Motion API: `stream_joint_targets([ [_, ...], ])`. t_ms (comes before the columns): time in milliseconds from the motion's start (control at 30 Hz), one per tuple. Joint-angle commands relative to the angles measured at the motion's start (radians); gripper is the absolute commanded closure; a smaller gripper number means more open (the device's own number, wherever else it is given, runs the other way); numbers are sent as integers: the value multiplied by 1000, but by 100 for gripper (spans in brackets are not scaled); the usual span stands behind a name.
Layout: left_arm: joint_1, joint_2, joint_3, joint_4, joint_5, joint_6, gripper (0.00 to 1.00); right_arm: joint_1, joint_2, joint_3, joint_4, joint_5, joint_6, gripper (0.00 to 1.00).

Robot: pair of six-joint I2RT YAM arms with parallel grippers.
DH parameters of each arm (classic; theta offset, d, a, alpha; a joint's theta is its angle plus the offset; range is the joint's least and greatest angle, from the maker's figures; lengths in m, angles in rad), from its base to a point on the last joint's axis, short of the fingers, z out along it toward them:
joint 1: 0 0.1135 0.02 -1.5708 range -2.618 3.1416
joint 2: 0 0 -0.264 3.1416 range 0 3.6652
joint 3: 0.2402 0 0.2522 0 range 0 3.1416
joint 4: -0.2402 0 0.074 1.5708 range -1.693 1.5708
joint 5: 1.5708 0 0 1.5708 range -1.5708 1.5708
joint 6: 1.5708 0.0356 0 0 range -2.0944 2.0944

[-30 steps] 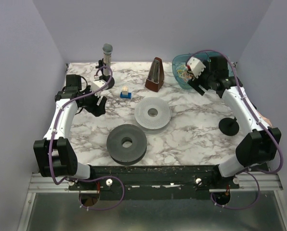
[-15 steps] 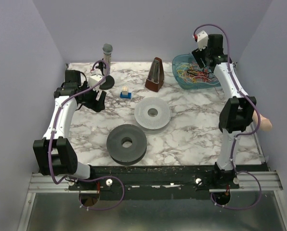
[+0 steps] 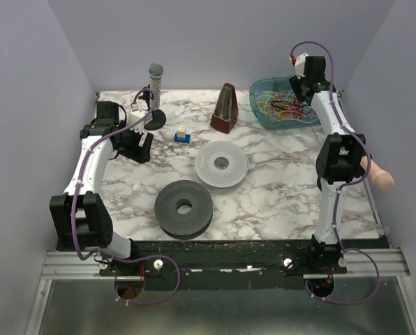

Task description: Wrap the cables

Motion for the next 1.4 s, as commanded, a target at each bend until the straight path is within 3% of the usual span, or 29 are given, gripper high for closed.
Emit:
stream_joint_targets([
  [0, -6, 3, 33, -30, -31, 2, 13, -17, 46, -1, -34, -3, 15, 26],
  [433, -9, 24, 53, -40, -40, -1, 13, -52, 137, 22, -34, -31, 24, 36],
  [500, -11, 30, 56, -43, -43, -1, 13, -57, 148, 24, -34, -17, 23, 41],
  [633, -14, 36, 68, -46, -43, -1, 13, -66, 140, 22, -20, -17, 21, 66],
  [667, -14, 39, 71, -48, -43, -1, 13, -66, 134, 24, -16, -17, 18, 76],
  [700, -14, 41, 73, -46, -41, -1, 13, -66, 123, 24, -14, -12, 20, 97],
  [733, -16, 43, 71, -46, -38, -3, 13, -66, 112, 25, -10, -8, 24, 99],
  [1133, -26, 15, 51, -31, -38, 19, 13, -29, -148, 65, 64, 20, 63, 99],
  [1367, -29, -37, 54, -30, -15, 41, 13, 5, -397, -10, 340, 6, 142, 99],
])
